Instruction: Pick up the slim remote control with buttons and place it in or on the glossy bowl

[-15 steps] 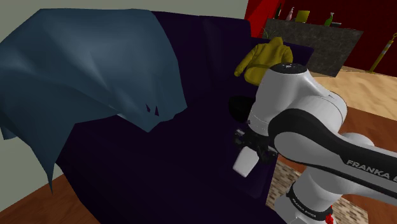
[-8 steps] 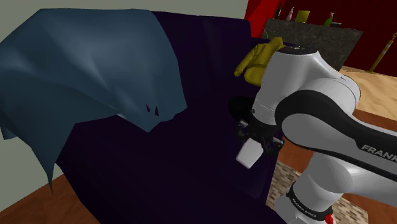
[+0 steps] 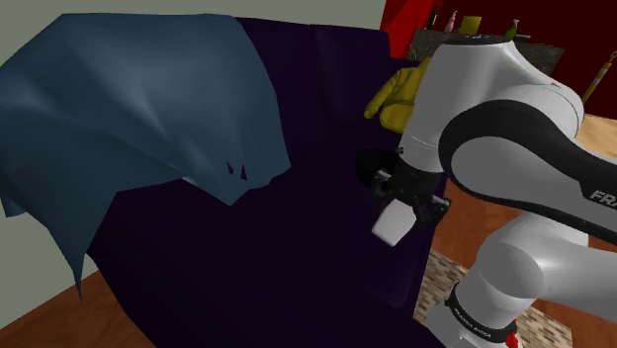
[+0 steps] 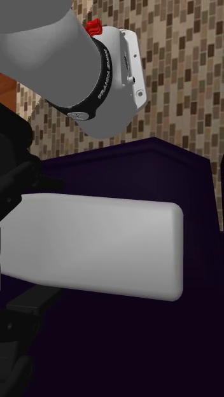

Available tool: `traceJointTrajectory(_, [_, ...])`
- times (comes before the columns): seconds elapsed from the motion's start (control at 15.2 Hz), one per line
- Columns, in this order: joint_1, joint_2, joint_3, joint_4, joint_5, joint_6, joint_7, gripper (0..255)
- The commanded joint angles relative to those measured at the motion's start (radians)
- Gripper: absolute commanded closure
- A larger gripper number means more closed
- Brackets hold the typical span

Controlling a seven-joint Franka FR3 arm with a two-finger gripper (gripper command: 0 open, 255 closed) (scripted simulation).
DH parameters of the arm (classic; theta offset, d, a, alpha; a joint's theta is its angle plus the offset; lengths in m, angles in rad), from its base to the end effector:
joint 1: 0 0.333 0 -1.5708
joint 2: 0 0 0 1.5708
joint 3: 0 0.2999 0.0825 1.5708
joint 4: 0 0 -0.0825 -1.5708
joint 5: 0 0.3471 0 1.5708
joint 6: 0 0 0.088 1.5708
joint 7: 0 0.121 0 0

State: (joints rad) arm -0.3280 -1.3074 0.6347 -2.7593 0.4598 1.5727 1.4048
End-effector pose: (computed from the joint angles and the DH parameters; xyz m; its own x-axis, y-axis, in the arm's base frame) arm 0.1960 0.1173 0.4445 0.0551 -0.9862 0.1561 -0.9979 -0.0597 -0.0249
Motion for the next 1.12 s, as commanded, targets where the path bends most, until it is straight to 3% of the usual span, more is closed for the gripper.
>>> traceJointTrajectory(0.0, [-0.009, 0.006, -0.016, 0.029, -0.016, -0.022, -0.001, 255])
traceJointTrajectory(0.33, [-0.029, 0.024, -0.051, 0.091, -0.05, -0.065, -0.006, 255])
traceJointTrajectory(1.06, [-0.247, 0.297, -0.192, 0.113, -0.221, 0.189, -0.24, 255])
